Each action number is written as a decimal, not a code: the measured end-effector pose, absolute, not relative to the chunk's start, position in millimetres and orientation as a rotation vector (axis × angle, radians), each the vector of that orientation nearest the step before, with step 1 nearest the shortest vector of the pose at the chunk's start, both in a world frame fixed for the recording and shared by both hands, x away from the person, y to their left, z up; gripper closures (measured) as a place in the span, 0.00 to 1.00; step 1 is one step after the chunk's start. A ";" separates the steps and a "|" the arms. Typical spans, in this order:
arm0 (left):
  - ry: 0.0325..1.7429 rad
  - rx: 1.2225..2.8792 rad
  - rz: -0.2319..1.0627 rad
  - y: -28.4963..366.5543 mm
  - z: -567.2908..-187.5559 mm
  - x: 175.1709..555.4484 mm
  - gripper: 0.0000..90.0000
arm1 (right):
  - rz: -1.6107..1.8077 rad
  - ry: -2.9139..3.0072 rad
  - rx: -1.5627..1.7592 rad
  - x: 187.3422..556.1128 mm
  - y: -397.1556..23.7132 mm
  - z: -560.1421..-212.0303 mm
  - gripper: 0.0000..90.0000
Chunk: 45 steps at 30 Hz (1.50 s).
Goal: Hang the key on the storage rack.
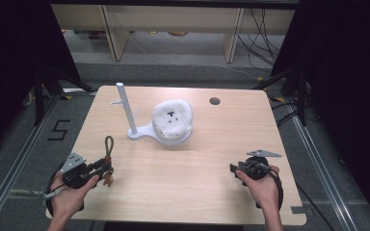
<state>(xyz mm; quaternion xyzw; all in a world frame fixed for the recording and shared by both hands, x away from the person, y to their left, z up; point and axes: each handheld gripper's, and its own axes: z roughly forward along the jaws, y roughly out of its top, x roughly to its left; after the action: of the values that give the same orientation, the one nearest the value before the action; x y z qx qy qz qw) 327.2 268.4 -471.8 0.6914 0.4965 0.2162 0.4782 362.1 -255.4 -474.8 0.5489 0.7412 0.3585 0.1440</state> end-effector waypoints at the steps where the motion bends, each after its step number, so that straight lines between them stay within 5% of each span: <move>1: 1.210 1.684 0.528 268.0 -469.7 328.2 0.76 | 1.028 2.138 1.598 361.6 -255.2 -474.4 0.65; 45: 1.123 1.638 0.626 260.3 -431.8 353.6 0.76 | 1.058 2.093 1.593 361.4 -256.9 -472.4 0.63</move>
<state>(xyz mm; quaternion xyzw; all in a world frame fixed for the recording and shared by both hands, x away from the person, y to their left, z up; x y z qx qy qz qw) 353.6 260.3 -431.8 0.6790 0.4652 0.2594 0.5052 361.4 -256.9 -472.4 0.5555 0.7295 0.3687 0.1527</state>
